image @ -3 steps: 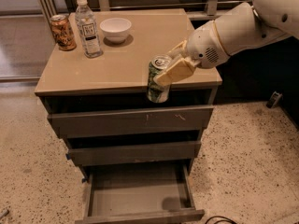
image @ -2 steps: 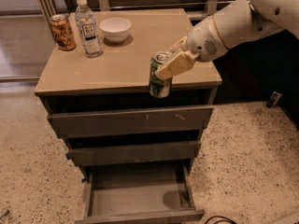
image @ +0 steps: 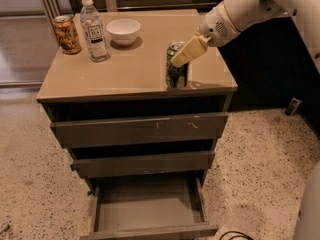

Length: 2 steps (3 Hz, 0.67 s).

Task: Pick green can from bottom drawer and place on counter

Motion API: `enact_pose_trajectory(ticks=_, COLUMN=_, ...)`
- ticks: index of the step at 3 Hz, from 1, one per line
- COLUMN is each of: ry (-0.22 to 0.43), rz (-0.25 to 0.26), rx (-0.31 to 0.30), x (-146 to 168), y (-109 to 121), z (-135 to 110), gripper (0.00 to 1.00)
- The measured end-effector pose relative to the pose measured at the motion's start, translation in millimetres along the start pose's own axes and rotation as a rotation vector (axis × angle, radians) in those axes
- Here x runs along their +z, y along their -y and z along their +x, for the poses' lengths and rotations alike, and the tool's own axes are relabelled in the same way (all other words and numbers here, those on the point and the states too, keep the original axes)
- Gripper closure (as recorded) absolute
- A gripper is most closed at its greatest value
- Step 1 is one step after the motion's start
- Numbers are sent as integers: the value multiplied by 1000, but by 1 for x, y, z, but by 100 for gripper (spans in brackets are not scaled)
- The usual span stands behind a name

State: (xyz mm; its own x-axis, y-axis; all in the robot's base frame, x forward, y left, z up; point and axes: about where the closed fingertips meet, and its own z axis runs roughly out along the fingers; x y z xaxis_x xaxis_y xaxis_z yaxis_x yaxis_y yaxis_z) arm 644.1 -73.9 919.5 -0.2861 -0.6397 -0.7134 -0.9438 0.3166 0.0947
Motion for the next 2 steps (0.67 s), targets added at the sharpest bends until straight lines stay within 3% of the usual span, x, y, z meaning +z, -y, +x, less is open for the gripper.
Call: enact_pose_trajectory(ticks=2, ry=17, rz=40, rx=-25, x=6, y=26, z=0, gripper=100)
